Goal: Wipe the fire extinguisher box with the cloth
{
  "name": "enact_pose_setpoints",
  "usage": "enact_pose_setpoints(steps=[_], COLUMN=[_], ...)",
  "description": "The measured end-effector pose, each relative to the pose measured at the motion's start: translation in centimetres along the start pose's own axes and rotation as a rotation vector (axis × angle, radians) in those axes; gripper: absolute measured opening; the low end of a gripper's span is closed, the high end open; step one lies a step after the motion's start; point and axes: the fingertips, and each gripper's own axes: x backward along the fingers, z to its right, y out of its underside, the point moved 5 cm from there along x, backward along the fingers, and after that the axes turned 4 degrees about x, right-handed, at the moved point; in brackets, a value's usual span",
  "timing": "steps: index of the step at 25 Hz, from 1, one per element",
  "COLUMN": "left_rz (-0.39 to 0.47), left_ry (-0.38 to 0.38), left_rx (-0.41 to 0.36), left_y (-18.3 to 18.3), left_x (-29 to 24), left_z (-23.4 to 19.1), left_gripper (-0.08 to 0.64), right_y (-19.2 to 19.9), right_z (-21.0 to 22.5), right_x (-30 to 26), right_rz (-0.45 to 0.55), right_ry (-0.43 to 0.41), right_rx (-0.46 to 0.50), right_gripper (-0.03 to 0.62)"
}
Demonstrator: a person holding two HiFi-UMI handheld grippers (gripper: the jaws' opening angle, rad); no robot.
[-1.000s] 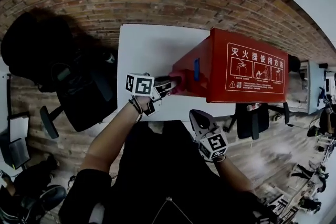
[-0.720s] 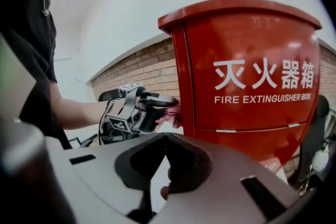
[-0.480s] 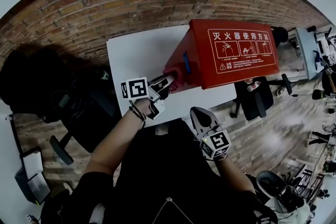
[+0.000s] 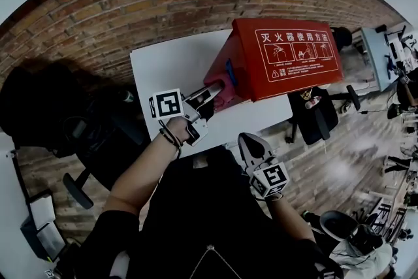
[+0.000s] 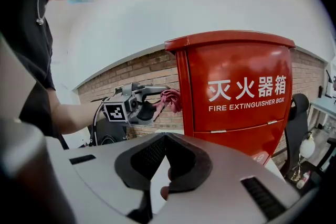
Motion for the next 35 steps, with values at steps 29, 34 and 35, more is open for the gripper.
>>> enact_pose_setpoints(steps=[29,34,35], left_rz=[-0.016,-0.013,-0.01], left_ry=[0.275,0.288,0.291], left_rx=[0.026,0.027,0.028], left_y=[-1.1,-1.7,-1.9], left_x=[-1.8,-1.8,-1.9], left_z=[8.6,8.1,8.0], left_gripper=[0.107,0.107,0.107], right_y=[-0.6,-0.4,-0.4], right_z=[-1.1,-0.8,-0.8], right_x=[-0.4,-0.5,-0.6], right_rz=[-0.011,-0.02,-0.021], right_ry=[-0.016,-0.019,-0.019], right_rx=[0.022,0.023,0.023], right_gripper=[0.018,0.018,0.018])
